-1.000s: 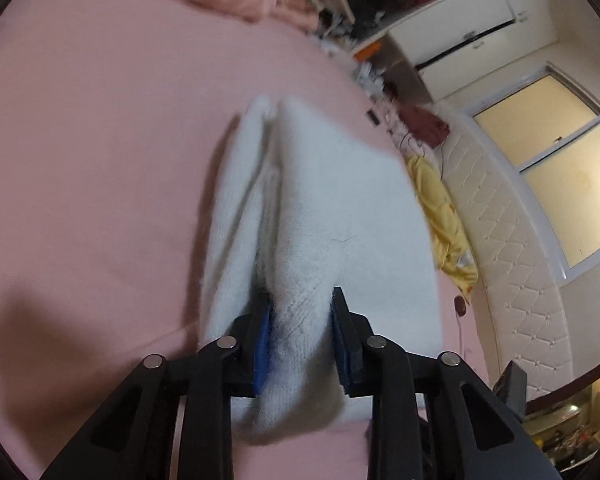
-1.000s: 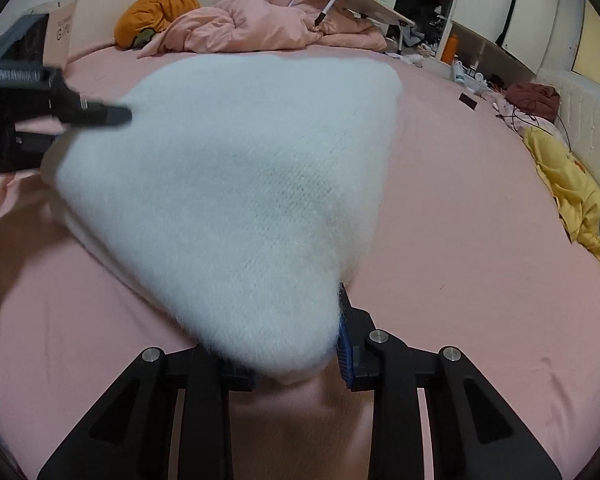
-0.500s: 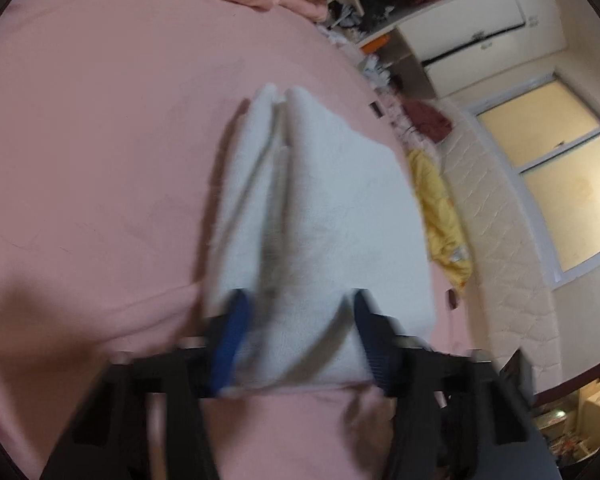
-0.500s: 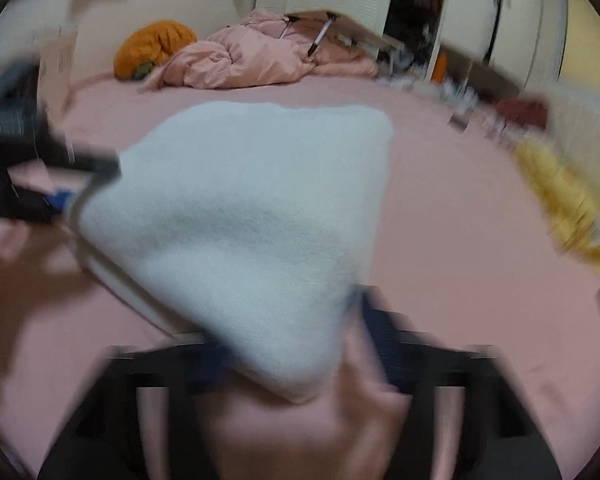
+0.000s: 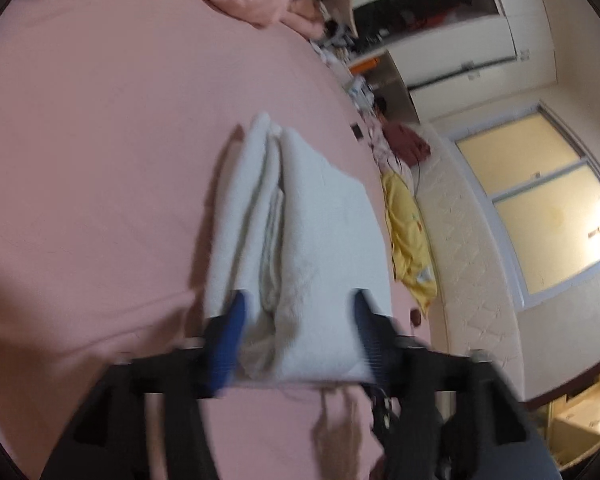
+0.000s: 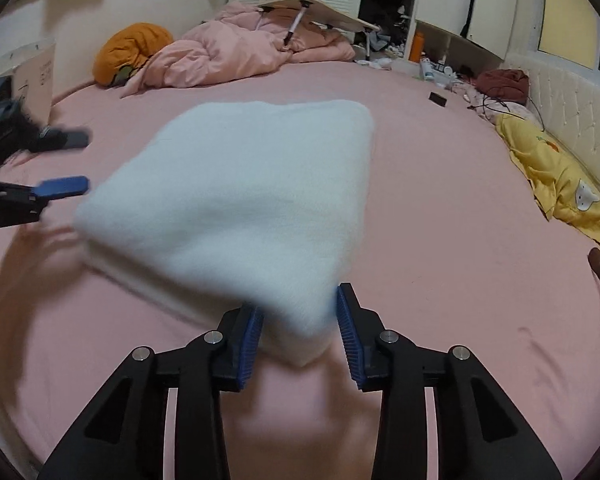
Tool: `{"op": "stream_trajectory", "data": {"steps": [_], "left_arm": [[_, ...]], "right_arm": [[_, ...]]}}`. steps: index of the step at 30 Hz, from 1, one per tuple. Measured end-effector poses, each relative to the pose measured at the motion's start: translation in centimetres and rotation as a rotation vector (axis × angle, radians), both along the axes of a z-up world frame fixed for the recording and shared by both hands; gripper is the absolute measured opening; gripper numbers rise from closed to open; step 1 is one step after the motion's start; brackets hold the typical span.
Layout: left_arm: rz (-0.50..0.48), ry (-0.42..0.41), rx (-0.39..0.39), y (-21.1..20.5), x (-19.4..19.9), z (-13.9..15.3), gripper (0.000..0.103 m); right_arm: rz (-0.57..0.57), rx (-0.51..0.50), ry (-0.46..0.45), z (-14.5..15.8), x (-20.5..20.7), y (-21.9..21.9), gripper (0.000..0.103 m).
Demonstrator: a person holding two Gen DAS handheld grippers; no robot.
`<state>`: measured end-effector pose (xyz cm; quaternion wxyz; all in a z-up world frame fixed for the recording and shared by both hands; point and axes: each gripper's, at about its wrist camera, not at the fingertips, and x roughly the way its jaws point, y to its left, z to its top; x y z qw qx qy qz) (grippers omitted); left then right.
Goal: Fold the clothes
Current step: 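Grasp the end of the folded cardigan with the right gripper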
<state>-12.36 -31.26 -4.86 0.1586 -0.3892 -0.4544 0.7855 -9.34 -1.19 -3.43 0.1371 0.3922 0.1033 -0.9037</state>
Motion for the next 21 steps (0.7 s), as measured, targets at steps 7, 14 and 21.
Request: {"op": "stream_trajectory", "data": {"steps": [7, 14, 21], "left_arm": [[0.016, 0.027, 0.088, -1.3, 0.7, 0.1, 0.061], [0.043, 0.054, 0.148, -2.2, 0.5, 0.4, 0.061], [0.048, 0.070, 0.176, -2.8, 0.3, 0.4, 0.061]], "right_arm": [[-0.156, -0.700, -0.392, -0.5, -1.2, 2.9, 0.072], [-0.254, -0.972, -0.503, -2.7, -4.7, 2.1, 0.072], [-0.290, -1.130, -0.543, -4.1, -7.7, 0.4, 0.019]]}}
